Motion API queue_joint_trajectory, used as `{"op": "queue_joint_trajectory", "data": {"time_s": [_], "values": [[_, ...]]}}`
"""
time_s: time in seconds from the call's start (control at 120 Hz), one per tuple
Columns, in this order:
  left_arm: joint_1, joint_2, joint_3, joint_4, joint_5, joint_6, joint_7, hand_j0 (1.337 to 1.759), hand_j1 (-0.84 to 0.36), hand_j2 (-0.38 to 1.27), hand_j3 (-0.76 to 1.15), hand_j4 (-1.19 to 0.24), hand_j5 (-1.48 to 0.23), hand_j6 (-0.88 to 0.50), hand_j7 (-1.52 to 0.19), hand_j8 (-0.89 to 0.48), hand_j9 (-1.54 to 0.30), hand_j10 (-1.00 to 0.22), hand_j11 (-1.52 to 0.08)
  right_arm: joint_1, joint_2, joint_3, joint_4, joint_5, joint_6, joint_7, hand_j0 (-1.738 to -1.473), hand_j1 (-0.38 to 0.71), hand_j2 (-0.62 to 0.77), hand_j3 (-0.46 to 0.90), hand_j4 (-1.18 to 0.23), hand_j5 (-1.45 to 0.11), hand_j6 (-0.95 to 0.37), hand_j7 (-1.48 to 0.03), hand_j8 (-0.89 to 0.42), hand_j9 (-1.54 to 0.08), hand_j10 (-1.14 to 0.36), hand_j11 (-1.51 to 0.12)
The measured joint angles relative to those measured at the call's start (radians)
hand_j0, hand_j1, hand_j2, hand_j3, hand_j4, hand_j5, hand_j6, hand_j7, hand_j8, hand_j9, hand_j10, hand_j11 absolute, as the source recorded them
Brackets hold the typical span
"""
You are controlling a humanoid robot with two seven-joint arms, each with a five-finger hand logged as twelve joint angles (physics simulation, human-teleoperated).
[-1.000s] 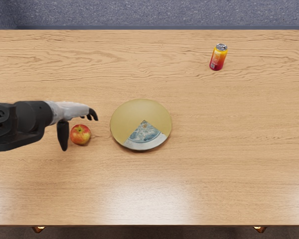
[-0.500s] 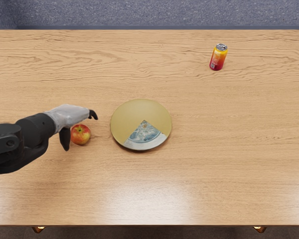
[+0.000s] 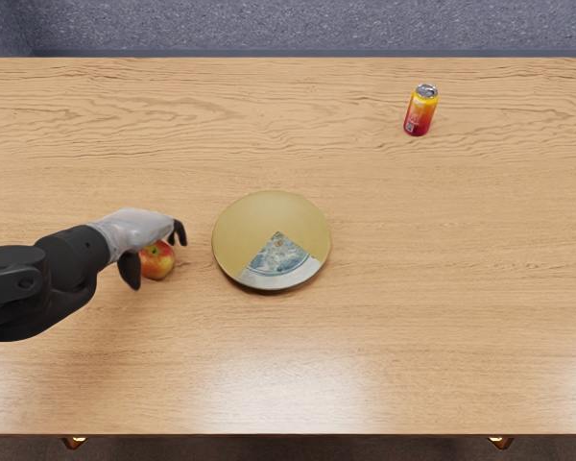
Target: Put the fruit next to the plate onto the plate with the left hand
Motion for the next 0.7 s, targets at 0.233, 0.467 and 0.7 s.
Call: {"op": "queue_joint_trajectory", "data": {"time_s": [0.233, 0.467, 0.7], "values": [[0.014, -0.013, 0.0, 0.015, 0.017, 0.002, 0.0, 1.658, -0.22, 0.1, 0.0, -0.48, -0.62, -0.48, -0.62, -0.48, -0.62, -0.48, -0.62, 0.0, 0.0, 0.0, 0.0, 0.0, 0.0, 0.0, -1.658, -0.31, -0.01, 0.0, -0.03, -0.04, -0.03, -0.04, -0.03, -0.04, -0.03, -0.04], [0.023, -0.024, 0.0, 0.034, 0.026, 0.002, 0.0, 1.655, -0.21, 0.02, 0.0, -0.51, -0.66, -0.49, -0.67, -0.5, -0.67, -0.5, -0.67, 0.0, 0.0, 0.0, 0.0, 0.0, 0.0, 0.0, -1.658, -0.31, -0.01, 0.0, -0.03, -0.04, -0.03, -0.04, -0.03, -0.04, -0.03, -0.04], [0.034, -0.029, 0.0, 0.05, 0.038, 0.0, 0.001, 1.648, -0.3, 0.13, 0.0, -0.53, -0.9, -0.39, -0.92, -0.45, -0.92, -0.67, -0.92, 0.0, 0.0, 0.0, 0.0, 0.0, 0.0, 0.0, -1.658, -0.31, -0.01, 0.0, -0.03, -0.04, -0.03, -0.04, -0.03, -0.04, -0.03, -0.04]]}}
